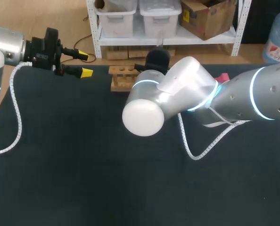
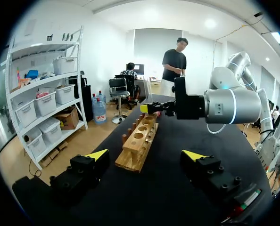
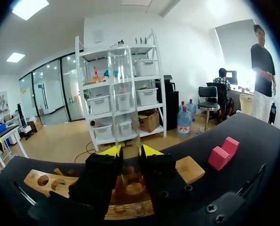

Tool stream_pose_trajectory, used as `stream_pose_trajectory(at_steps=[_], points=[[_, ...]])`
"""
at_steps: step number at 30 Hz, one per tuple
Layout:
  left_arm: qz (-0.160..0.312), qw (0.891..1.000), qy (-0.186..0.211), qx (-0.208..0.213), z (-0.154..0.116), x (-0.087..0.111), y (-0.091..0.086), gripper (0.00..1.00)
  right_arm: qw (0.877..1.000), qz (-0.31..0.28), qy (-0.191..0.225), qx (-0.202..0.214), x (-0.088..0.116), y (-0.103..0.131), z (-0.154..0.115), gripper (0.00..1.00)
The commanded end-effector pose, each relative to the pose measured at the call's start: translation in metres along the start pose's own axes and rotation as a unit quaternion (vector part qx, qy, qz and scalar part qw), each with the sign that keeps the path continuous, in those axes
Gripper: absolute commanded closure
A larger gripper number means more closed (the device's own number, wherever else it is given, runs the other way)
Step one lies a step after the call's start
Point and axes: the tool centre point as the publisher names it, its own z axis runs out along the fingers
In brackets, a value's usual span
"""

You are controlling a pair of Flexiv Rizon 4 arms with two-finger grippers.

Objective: Grasp the test tube, adjust it, and insert it.

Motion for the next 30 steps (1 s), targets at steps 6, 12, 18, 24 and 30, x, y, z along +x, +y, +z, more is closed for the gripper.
stream_pose_trajectory(at_steps=[6,12,18,24,30], points=[[0.001,1.000,-0.001,-0.001,0.000,0.001,-0.001,0.00,1.000,0.007,-0.002,0.003,-0.002,0.002,-0.010,0.71],[0.001,1.000,-0.001,-0.001,0.000,0.001,-0.001,0.00,1.000,0.013,-0.002,0.014,-0.002,0.002,-0.016,0.60],[0.001,1.000,-0.001,-0.001,0.000,0.001,-0.001,0.00,1.000,0.017,-0.005,0.025,-0.004,-0.002,-0.019,0.18],[0.001,1.000,-0.001,-0.001,0.000,0.001,-0.001,0.00,0.999,0.018,-0.005,0.032,-0.006,-0.003,-0.024,0.00],[0.001,1.000,-0.001,-0.001,0.000,0.001,-0.001,0.00,0.999,0.018,-0.004,0.039,-0.009,-0.003,-0.032,0.00]])
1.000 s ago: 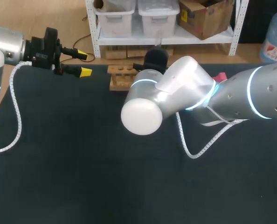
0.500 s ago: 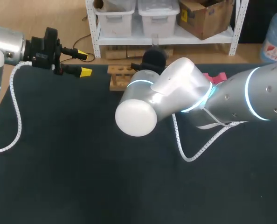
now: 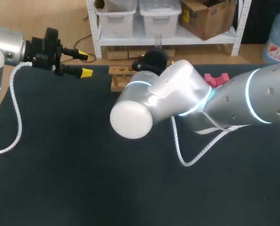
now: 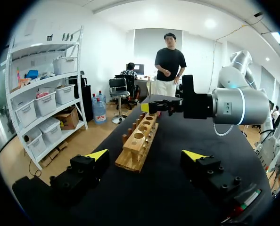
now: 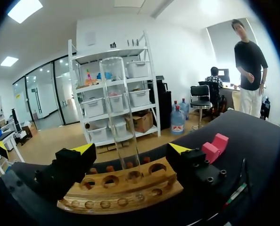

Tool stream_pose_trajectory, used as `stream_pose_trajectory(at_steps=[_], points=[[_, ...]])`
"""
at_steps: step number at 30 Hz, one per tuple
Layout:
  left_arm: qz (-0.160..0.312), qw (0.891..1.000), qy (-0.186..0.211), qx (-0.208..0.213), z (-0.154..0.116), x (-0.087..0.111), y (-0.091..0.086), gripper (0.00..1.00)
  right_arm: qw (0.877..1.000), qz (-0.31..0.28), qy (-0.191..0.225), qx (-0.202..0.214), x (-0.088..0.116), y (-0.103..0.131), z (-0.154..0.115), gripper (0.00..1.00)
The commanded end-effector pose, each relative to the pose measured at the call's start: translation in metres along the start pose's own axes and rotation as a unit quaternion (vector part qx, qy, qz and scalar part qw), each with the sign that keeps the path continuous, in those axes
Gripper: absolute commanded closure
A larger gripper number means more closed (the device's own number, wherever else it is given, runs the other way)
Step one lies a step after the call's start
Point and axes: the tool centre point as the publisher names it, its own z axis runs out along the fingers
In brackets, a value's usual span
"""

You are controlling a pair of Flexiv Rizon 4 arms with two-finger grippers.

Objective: Grasp the test tube, adjust it, and insert it.

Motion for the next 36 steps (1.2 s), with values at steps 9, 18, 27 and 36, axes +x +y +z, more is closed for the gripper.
stream_pose_trajectory(at_steps=[9,18,27,36], points=[[0.001,1.000,-0.001,-0.001,0.000,0.001,-0.001,0.00,1.000,-0.010,0.018,0.006,-0.006,-0.014,-0.032,0.00],[0.001,1.000,-0.001,-0.001,0.000,0.001,-0.001,0.00,0.999,-0.006,0.044,-0.028,-0.017,-0.030,-0.067,0.00],[0.001,1.000,-0.001,-0.001,0.000,0.001,-0.001,0.00,0.995,0.006,0.074,-0.066,-0.020,-0.035,-0.088,0.00],[0.001,1.000,-0.001,-0.001,0.000,0.001,-0.001,0.00,0.994,0.032,0.080,-0.065,-0.023,-0.036,-0.093,0.00]])
